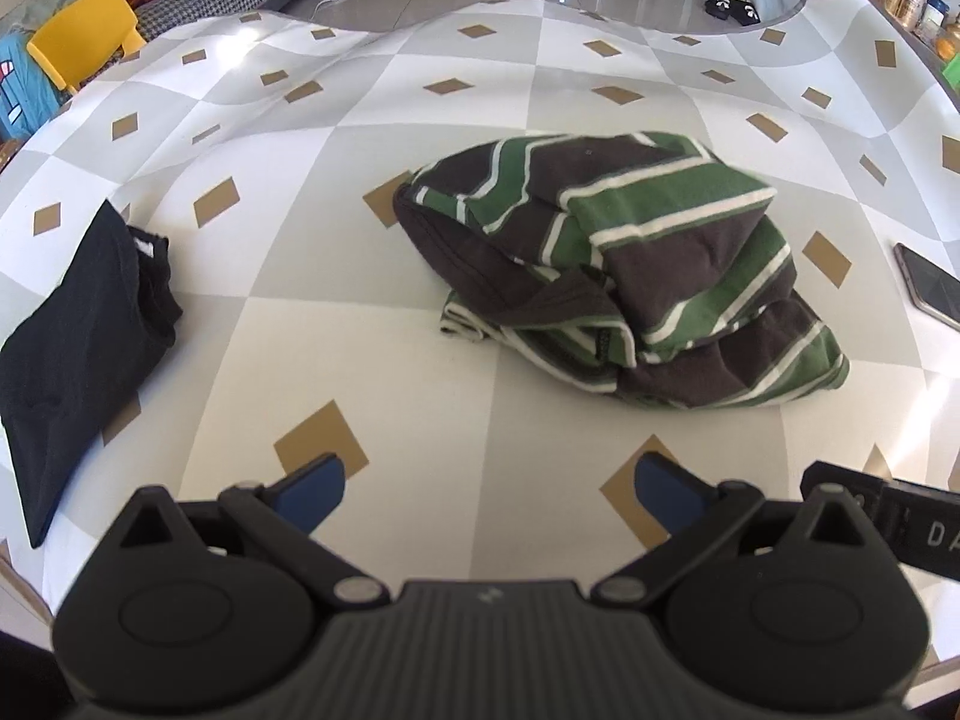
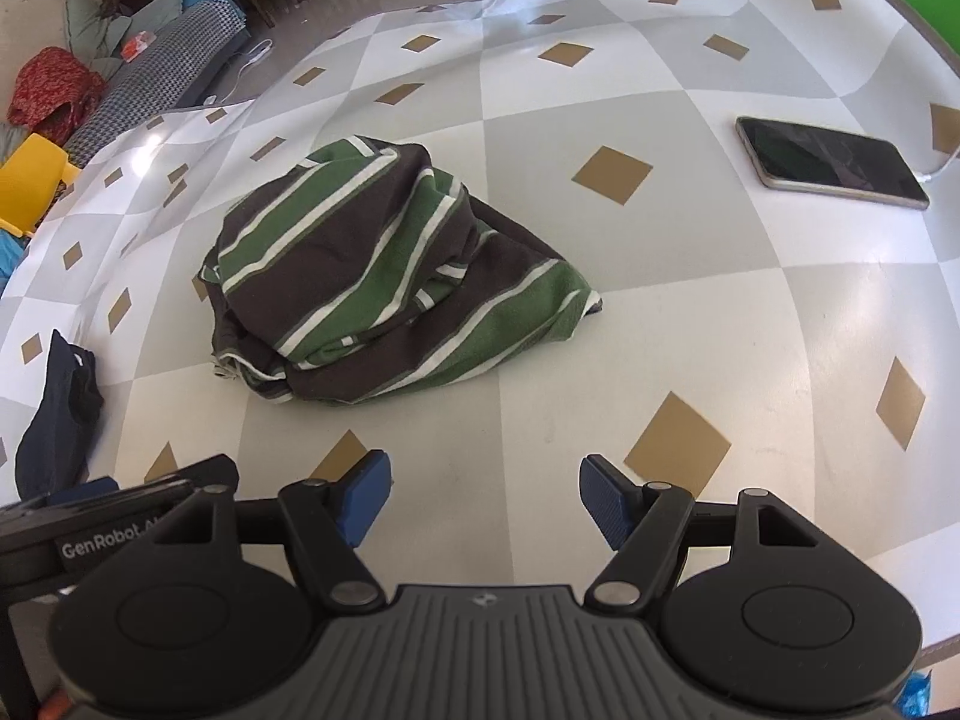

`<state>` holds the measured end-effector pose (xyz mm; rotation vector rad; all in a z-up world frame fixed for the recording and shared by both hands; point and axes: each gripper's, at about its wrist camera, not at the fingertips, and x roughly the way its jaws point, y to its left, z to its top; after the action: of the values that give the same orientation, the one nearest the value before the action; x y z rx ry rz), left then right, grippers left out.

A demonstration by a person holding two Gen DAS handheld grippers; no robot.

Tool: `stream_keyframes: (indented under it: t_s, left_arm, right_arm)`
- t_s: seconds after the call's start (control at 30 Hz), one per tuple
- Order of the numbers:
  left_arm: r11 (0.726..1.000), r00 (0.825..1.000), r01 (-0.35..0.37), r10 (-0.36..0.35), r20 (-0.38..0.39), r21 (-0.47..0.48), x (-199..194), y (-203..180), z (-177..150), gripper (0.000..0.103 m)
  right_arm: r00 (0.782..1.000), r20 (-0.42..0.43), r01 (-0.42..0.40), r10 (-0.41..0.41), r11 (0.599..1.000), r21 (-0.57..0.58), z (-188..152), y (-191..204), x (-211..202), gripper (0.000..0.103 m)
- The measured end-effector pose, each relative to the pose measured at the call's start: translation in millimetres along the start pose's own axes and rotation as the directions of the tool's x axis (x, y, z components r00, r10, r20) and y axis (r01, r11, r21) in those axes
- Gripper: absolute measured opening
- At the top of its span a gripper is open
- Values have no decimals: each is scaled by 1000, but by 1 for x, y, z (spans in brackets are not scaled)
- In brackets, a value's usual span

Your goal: Fold clothes

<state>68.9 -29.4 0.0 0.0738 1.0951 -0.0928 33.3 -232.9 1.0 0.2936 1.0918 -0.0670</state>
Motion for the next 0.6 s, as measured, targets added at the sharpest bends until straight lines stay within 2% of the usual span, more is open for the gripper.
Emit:
stream_keyframes:
  t_s: [0.13, 0.27, 0.5, 0.6]
  left_arm:
    - [998, 999, -26, 25, 23, 57, -2, -4, 15, 103]
    - [995, 999, -39, 38, 15, 97, 4, -6, 27, 103]
    - [989, 1000, -26, 26, -3, 145, 14, -3, 49, 103]
    - [986, 999, -40, 40, 5, 164, 17, 0, 59, 103]
  right_arm:
    - [999, 35, 5, -3, 997, -81, 19, -7, -5, 69]
    - [1000, 6, -19, 20, 992, -126, 36, -11, 3, 69]
    - [995, -22, -97, 95, 987, -131, 54, -13, 21, 69]
    - [992, 15, -123, 126, 984, -131, 61, -11, 23, 69]
